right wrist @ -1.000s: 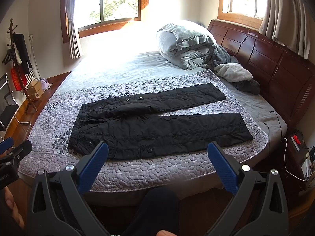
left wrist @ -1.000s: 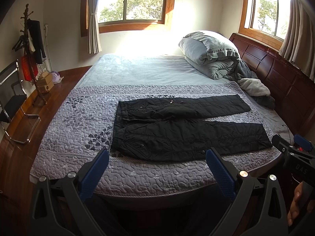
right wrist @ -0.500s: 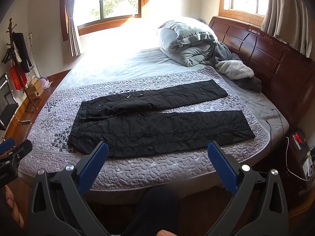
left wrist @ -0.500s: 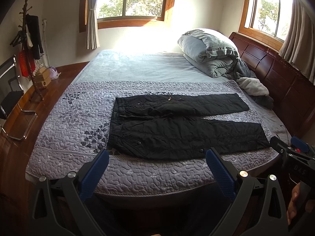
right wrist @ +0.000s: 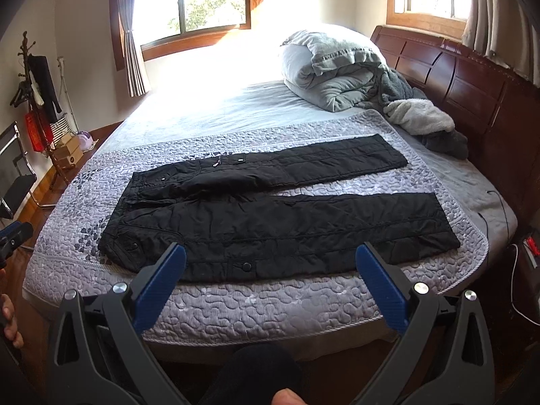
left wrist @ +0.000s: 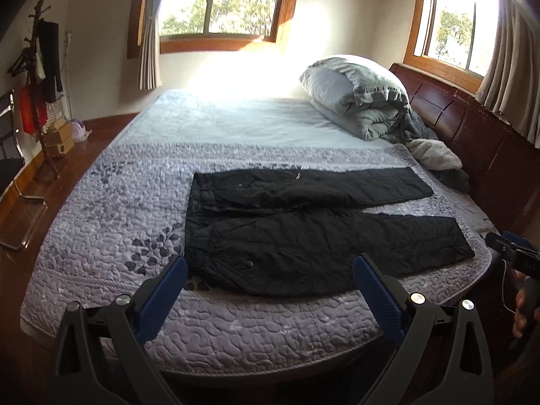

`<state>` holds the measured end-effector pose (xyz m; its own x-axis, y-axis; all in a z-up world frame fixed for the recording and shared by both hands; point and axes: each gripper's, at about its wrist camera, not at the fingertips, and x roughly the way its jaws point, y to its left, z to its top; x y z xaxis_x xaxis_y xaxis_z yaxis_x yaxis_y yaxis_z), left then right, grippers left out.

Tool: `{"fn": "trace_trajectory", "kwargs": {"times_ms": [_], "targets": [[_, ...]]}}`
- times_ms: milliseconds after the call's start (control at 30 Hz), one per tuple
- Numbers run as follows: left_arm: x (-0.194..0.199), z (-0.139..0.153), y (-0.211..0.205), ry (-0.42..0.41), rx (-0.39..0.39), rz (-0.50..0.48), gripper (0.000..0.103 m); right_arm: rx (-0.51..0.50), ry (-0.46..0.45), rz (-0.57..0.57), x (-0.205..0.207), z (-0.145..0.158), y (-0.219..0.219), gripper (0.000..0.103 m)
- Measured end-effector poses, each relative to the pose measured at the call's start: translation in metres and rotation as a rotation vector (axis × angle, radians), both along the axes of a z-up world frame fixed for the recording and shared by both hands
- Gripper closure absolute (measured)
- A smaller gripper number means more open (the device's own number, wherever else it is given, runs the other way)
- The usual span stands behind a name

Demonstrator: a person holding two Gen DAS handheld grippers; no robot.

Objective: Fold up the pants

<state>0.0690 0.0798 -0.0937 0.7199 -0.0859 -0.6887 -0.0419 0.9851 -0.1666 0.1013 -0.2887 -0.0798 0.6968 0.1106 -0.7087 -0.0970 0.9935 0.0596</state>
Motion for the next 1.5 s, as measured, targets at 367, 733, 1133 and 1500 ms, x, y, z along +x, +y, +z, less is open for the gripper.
{"fn": "trace_trajectory", "kwargs": {"times_ms": [367,733,1133,1500], "targets": [[0.105,-0.168,0.135,0.372,-0.569,0.212,0.004,0.143,0.168,-0.002,0.061,-0.069,-0.045,0.002],[0.148,-0.244,0.149,0.517,-0.645,0.324,0.027,0.3,0.342,-0.166,0.088,-0.148,-0.13,0.002],[0.141,-0.24,0.141,0.443,-0.637,0.38,0.067,0.576,0.299,-0.568,0.11,-0.192,-0.355,0.022],[0.147,-0.25,0.14,0.444,-0.661,0.411,0.06,0.81,0.258,-0.742,0.119,-0.245,-0.471,0.025]]}}
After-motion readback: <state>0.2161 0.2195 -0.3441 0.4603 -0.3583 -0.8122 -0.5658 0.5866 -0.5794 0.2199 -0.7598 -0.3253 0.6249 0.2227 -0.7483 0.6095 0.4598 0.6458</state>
